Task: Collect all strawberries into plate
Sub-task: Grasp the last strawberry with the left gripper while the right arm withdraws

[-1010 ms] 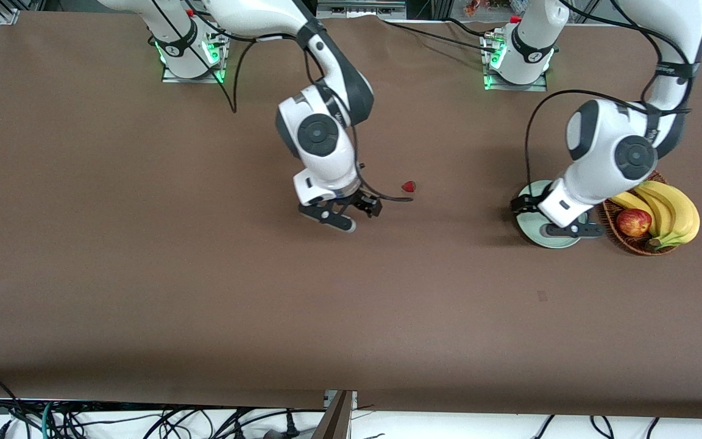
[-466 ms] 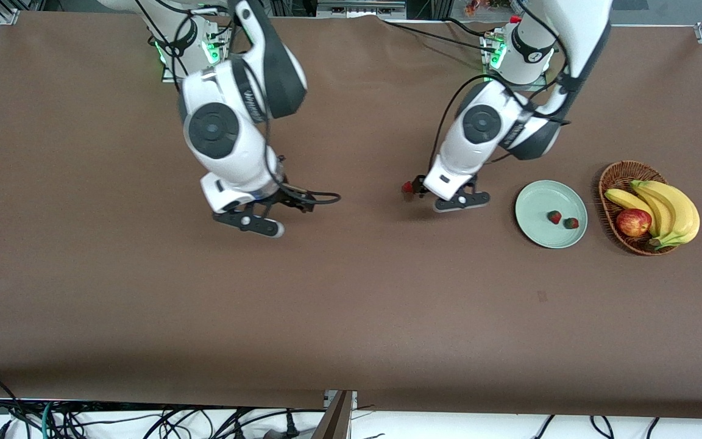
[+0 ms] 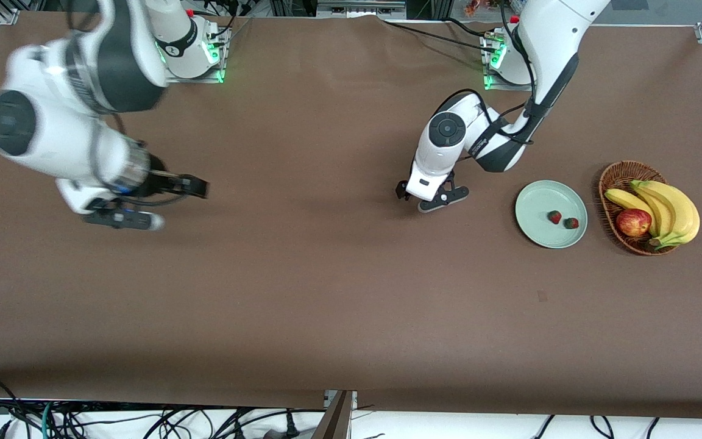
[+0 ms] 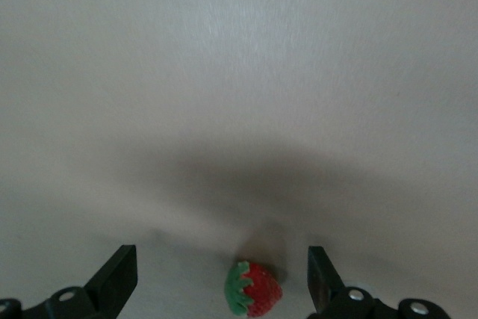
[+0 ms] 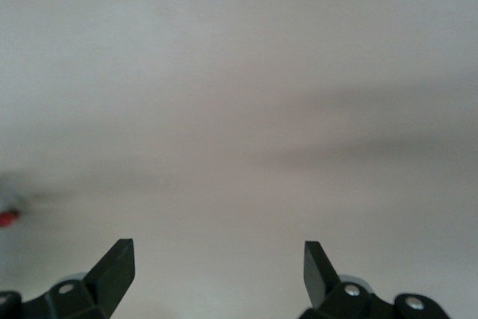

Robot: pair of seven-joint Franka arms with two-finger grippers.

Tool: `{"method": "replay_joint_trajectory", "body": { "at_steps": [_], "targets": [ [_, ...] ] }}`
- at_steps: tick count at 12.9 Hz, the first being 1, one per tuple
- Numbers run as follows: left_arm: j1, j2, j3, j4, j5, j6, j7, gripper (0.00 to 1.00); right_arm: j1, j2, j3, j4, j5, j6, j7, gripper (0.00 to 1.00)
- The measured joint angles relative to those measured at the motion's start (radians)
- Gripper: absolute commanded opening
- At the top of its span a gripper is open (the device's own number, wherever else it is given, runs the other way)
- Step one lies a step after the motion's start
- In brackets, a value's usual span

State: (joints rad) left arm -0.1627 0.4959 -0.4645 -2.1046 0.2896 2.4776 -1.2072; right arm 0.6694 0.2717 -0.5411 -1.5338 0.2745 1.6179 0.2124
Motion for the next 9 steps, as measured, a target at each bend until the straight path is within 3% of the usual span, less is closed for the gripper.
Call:
{"method": "replay_joint_trajectory", "body": {
  "at_steps": [2,4,6,7,9],
  "targets": [
    [-0.024,0.018,-0.001,0.003,0.017,0.001,-0.046,0.99,-0.147,-0.085,0.118,-0.013,-0.071,-0.059,-0.036,1.00],
    [-0.035,0.027,-0.002,0.004,0.073,0.001,-0.118,0.72,-0.294,-0.175,0.284,-0.051,-0.145,-0.079,-0.039,1.00],
    [-0.035,0.028,-0.002,0.005,0.091,0.001,-0.141,0.55,-0.421,-0.265,0.425,-0.119,-0.182,-0.081,-0.041,1.00],
    [-0.035,0.028,-0.003,0.005,0.092,0.001,-0.142,0.50,-0.466,-0.300,0.471,-0.151,-0.194,-0.080,-0.049,1.00],
    [-0.035,0.028,-0.003,0.006,0.092,0.001,-0.142,0.43,-0.500,-0.335,0.500,-0.184,-0.209,-0.076,-0.083,1.00]
  ]
}}
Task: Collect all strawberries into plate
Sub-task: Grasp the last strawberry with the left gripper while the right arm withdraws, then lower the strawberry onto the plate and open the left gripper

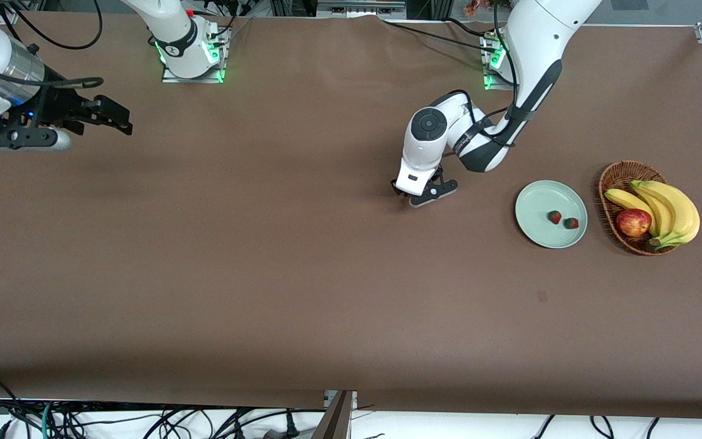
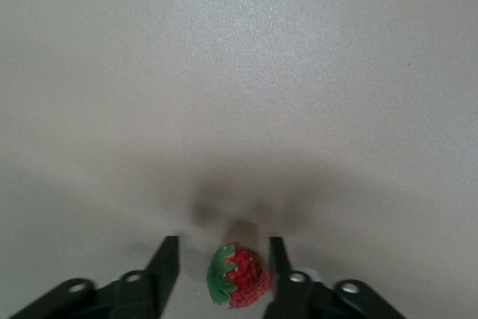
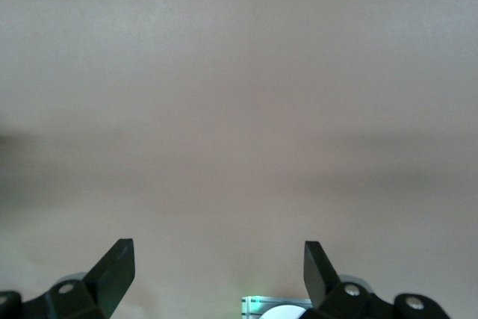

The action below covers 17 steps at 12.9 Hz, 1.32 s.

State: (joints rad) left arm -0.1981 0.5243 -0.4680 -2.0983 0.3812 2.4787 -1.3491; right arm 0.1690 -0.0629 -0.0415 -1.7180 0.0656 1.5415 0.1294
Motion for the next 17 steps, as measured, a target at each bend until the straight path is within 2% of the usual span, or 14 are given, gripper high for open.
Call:
{"method": "replay_joint_trajectory", "body": {
  "at_steps": [6,9,11,12,15,17],
  "targets": [
    [0.000,0.000,-0.004,0.009,0.000,0.000,-0.084,0.20,-0.011,0.002,-0.001,-0.003,-0.016,0.016,-0.026,1.00],
    [0.001,0.000,-0.004,0.036,0.000,-0.003,-0.099,0.13,-0.018,0.002,-0.008,0.003,-0.026,0.017,-0.027,1.00],
    [0.008,0.000,-0.003,0.090,-0.002,-0.048,-0.085,0.11,-0.021,0.003,-0.008,0.008,-0.026,0.017,-0.027,1.00],
    [0.016,-0.001,-0.003,0.124,-0.019,-0.088,-0.045,0.11,-0.021,0.005,-0.008,0.017,-0.031,0.014,-0.027,1.00],
    [0.065,-0.029,0.017,0.198,-0.180,-0.197,0.241,0.10,-0.022,0.020,-0.009,0.066,-0.050,0.004,-0.027,1.00],
    [0.095,-0.077,0.086,0.207,-0.274,-0.280,0.477,0.11,-0.022,0.034,-0.009,0.092,-0.057,0.004,-0.027,1.00]
  ]
}}
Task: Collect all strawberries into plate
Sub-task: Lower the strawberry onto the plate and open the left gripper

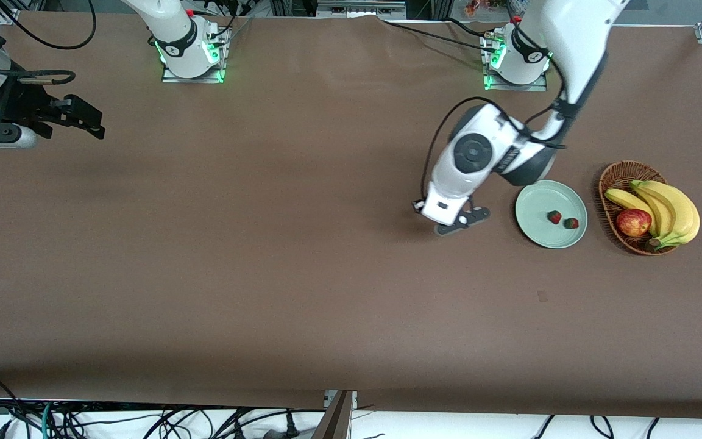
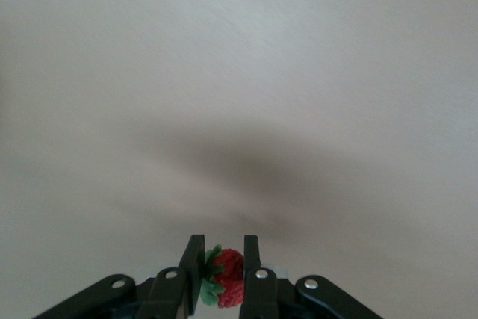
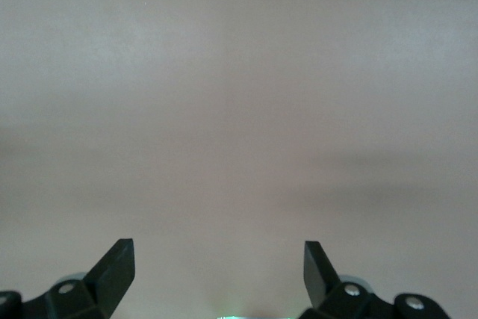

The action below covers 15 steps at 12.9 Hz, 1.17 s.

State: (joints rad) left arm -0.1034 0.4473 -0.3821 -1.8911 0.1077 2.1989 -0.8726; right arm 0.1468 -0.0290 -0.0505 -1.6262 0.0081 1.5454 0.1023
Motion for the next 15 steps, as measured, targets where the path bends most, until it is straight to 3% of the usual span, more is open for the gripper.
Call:
{"method": "replay_joint_trajectory", "body": {
  "at_steps": [3,7,9,12,13,14,15],
  "targets": [
    [0.012,-0.071,0.178,-0.002,-0.114,-0.118,0.383,0.11,0.000,0.013,0.000,0.010,-0.004,-0.002,0.001,1.00],
    [0.019,-0.099,0.383,-0.036,-0.125,-0.160,0.750,0.11,0.000,0.015,0.000,0.012,-0.004,-0.006,0.001,1.00],
    [0.021,-0.095,0.446,-0.081,-0.125,-0.106,0.863,0.11,0.000,0.015,0.001,0.013,-0.004,-0.008,0.001,1.00],
    [0.019,-0.062,0.459,-0.189,-0.125,0.076,0.904,0.17,0.000,0.015,0.001,0.013,-0.004,-0.009,0.001,1.00],
    [0.016,-0.049,0.458,-0.206,-0.125,0.102,0.904,0.32,0.000,0.015,0.001,0.013,-0.004,-0.009,0.001,1.00],
    [0.014,-0.041,0.458,-0.210,-0.125,0.111,0.904,0.75,0.000,0.015,0.001,0.013,-0.004,-0.009,0.001,1.00],
    [0.012,-0.039,0.458,-0.210,-0.125,0.113,0.904,1.00,0.000,0.015,0.001,0.013,-0.004,-0.009,0.001,1.00]
  ]
}}
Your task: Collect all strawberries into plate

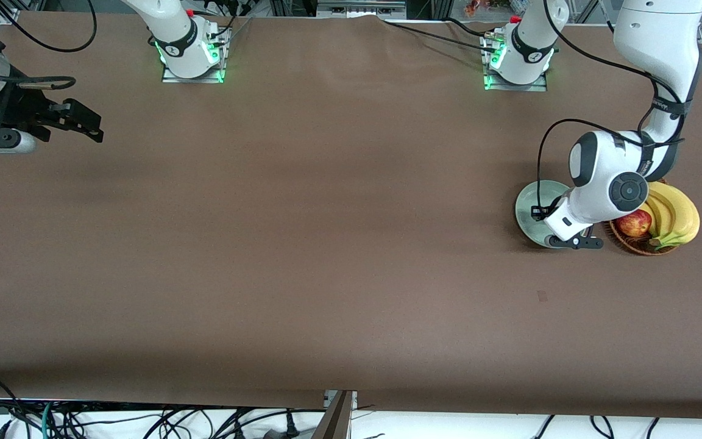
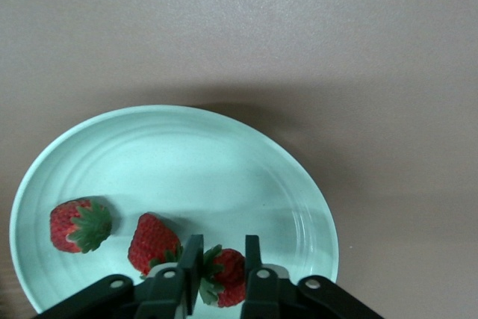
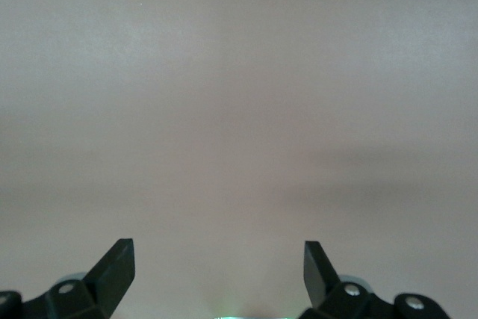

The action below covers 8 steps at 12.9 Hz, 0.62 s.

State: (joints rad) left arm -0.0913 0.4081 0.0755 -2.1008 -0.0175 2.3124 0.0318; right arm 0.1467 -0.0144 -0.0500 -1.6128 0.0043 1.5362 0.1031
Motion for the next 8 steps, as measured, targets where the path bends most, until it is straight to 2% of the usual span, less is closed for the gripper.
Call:
{"method": "replay_joint_trajectory", "body": {
  "at_steps": [4,8],
  "targets": [
    [0.000,-0.016,0.000,0.024,0.000,-0.010,0.016,1.00,0.000,0.000,0.000,0.000,0.000,0.000,0.000,1.00],
    [0.000,-0.123,0.000,0.144,0.000,-0.205,0.032,1.00,0.000,0.000,0.001,0.001,0.000,0.000,0.000,1.00]
  ]
}}
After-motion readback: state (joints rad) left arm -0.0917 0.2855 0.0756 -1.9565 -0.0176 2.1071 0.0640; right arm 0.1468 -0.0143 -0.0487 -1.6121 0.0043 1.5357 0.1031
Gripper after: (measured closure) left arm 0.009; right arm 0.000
